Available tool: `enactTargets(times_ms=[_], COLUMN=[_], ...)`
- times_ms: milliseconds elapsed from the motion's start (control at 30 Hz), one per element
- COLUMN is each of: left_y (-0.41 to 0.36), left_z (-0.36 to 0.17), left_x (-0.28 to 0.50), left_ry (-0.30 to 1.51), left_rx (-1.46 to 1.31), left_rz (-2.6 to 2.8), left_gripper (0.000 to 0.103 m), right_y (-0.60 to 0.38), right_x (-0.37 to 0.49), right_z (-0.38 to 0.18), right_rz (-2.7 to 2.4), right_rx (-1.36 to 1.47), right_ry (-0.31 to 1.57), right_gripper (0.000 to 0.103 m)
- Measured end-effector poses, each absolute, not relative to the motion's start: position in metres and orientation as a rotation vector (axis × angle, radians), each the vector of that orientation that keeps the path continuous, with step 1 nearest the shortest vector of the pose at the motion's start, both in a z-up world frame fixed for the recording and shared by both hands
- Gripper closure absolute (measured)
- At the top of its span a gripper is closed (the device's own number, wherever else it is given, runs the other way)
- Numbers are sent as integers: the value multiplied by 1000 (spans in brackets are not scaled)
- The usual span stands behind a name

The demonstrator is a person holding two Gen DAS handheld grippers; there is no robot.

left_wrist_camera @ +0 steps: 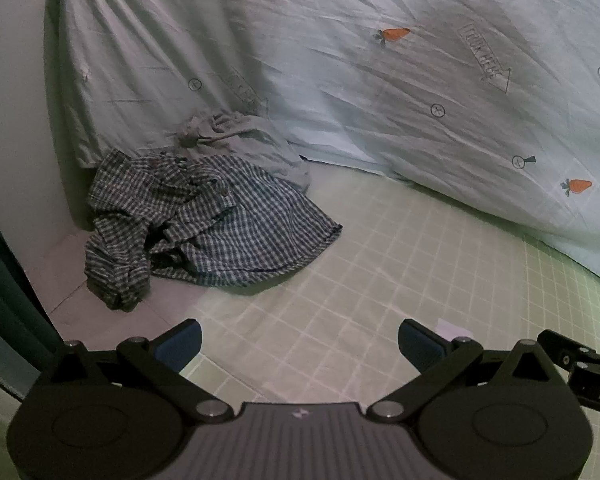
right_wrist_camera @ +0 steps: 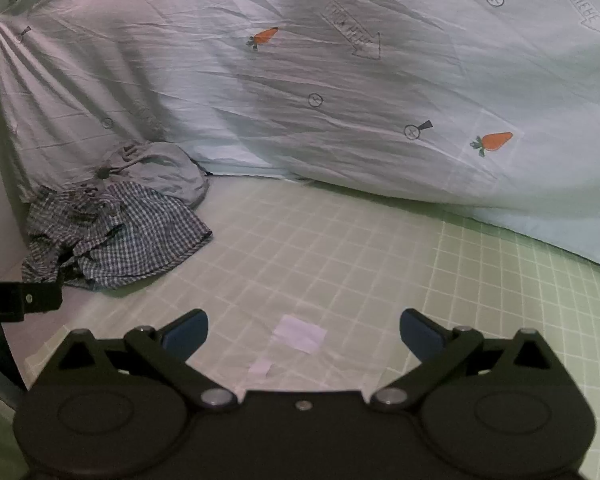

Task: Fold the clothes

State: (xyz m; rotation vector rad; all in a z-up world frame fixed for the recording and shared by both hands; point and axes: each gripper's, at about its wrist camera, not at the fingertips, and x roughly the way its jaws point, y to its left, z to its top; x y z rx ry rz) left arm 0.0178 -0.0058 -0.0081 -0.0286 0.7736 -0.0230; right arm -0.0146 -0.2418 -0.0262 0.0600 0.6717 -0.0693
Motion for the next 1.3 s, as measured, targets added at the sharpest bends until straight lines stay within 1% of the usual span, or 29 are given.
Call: enactTargets(times_ms=[367,567,767,967,1033,1133,1200,1300], left_y=[1,3,20,47,57,74,85,101], left_z=[-22,-35,-56,-85,-96,-112,-122,-133], left_x=[54,87,132,190,211,240,254,271], left_ry=[814,843,893,962,984,1014,1029,1044], left_rx=[-33,-48,-52,-47,-41,-59,-78,-116], left_rz=[23,57,142,230,255,292,323,372], left_gripper=[0,0,0,0,0,0,0,1], right_y=[-248,-261,-264,-242,-231,-211,-196,-172], right_x=[13,46,106,183,209,251,279,310], right_z=[-28,-36,-56,-85,-95,-115,-129,-145], right_rz=[-117,-149,-145,-44,3,85,138,219], right_rx=[-2,9,-5,-56,-59,-62,-71,-89], right_ry=[670,684,731,789,809,842,867,887], right_gripper=[0,0,0,0,2,11,19,26])
